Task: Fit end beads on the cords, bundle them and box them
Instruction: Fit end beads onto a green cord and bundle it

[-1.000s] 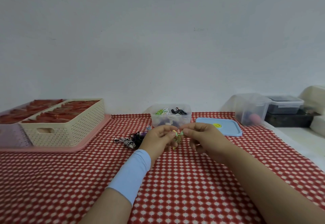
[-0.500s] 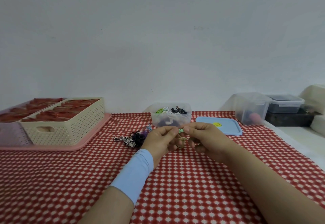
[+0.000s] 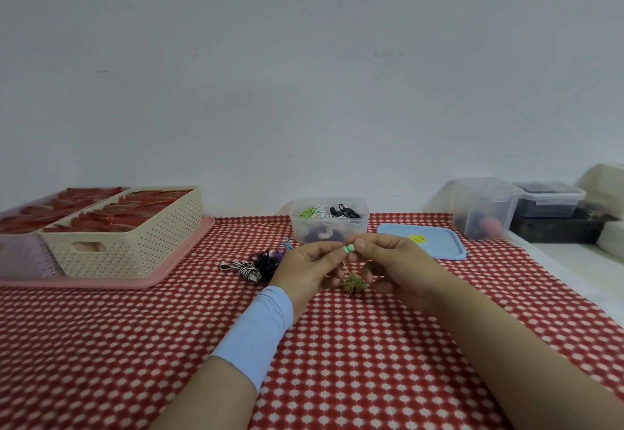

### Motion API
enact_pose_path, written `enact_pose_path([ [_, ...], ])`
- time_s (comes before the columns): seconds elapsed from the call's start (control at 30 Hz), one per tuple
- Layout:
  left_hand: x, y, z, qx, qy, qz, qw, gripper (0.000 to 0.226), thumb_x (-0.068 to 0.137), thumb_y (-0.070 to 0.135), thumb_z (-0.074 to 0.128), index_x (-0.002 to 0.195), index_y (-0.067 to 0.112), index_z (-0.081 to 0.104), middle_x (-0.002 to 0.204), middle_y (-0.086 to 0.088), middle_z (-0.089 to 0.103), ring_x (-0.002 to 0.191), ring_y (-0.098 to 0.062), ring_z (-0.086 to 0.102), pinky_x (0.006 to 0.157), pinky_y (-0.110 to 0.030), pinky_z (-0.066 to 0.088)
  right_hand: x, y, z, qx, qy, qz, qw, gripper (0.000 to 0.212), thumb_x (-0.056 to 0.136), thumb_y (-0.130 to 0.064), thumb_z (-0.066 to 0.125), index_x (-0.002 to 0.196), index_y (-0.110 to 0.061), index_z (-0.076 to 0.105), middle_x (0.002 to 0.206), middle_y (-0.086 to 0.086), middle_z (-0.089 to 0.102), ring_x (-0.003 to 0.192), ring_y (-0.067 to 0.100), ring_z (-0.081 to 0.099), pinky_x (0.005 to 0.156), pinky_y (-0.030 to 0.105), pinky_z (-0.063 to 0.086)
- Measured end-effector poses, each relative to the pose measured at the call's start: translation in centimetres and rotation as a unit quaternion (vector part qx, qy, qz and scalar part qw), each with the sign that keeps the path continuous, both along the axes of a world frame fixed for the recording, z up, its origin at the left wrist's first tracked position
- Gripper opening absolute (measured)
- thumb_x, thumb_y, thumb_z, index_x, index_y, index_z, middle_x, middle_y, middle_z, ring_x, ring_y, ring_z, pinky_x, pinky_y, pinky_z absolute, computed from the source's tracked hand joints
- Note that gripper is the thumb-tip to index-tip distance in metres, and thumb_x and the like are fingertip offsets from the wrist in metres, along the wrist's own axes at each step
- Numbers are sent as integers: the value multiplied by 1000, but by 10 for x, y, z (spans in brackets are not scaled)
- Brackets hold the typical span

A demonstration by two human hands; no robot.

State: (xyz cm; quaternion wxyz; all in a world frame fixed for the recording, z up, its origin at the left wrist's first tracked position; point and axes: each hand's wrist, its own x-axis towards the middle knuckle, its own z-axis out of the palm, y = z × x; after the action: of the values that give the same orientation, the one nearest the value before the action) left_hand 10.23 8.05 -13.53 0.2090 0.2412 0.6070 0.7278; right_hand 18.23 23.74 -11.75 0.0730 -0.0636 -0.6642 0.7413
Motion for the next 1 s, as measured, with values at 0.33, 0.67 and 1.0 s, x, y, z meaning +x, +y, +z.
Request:
enact_pose_path([
  [0.33,-4,-5,-2,-18,2,-43,999,17,92,8,63,104,1,73,79,-9,65,62,-8,58,59,-19,51,2,3,-1,18,-4,40,999,28,82,-21,69,104,-5,78,73,5,69,53,12,49,38,18,32],
  [0.67,-5,-7,-1,-37,1,-72,997,17,91,11,64,101,3,74,85,-6,73,63,-7,57,60,-17,51,1,4,-1,9,-28,54,998,25,79,-22,70,96,-5,77,77,8,69,53,12,53,36,18,34],
  [1.0,-5,-6,-3,-35,-5,-55,998,21,93,12,63,106,-2,72,98,-20,65,64,-9,56,59,-19,51,5,-1,1,49,21,14,999,19,94,-10,63,105,1,75,78,10,71,53,15,56,41,23,42],
])
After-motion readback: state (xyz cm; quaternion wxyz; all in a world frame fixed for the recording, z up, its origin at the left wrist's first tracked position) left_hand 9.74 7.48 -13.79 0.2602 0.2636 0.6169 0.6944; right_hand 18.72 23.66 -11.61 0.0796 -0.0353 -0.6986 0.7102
